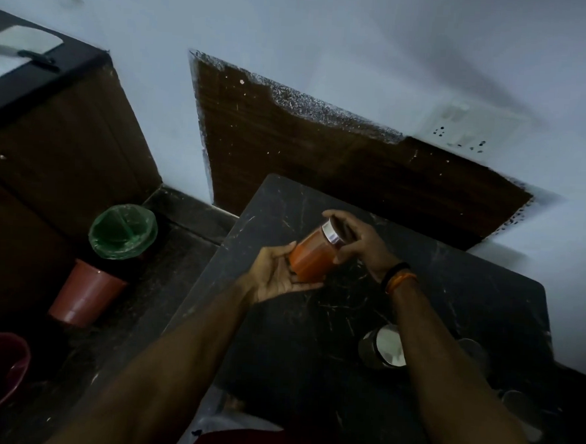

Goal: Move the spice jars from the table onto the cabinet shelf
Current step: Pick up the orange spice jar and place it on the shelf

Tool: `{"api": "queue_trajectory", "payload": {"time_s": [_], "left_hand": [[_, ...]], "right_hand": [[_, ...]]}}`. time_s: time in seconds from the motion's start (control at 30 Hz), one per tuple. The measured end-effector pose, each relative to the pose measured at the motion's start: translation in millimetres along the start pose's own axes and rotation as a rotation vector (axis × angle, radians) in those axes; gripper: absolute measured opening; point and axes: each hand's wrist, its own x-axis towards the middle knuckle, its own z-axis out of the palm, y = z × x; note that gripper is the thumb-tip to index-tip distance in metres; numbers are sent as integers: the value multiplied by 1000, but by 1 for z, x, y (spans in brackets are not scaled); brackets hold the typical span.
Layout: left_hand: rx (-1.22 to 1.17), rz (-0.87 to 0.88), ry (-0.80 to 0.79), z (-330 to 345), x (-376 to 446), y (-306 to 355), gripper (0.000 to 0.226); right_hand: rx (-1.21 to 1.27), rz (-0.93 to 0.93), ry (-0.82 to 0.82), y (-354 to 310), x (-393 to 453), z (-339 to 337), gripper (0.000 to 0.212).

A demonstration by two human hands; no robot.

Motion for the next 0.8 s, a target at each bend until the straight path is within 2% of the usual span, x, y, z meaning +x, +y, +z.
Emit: {"api": "queue_trajectory", "payload": {"time_s": [0.17,0.27,0.33,0.4,0.5,0.6,0.73,0.8], "left_hand": [[24,183,-17,26,1,-5,50],[145,308,-21,46,1,-9,57],[197,383,7,67,1,-15,67],[283,450,66,86,0,-21,77],[522,559,139,109,0,-31,82],[627,663,117,126,-5,-30,78],[587,661,-57,154,-15,-20,70],[554,631,-134,168,-18,-17,70]], "right_hand": [[186,-27,137,1,-11,-8,80],[270,-26,348,1,-13,-1,65],[290,-6,496,-4,-16,2,74],[299,5,553,-11,-17,4,88],[292,-40,569,-22,-24,-2,93],[399,-142,578,-31,-34,-13,81],[676,-267,493,-46,-51,-33,63],[803,-288,421,-57,-59,-41,66]]}}
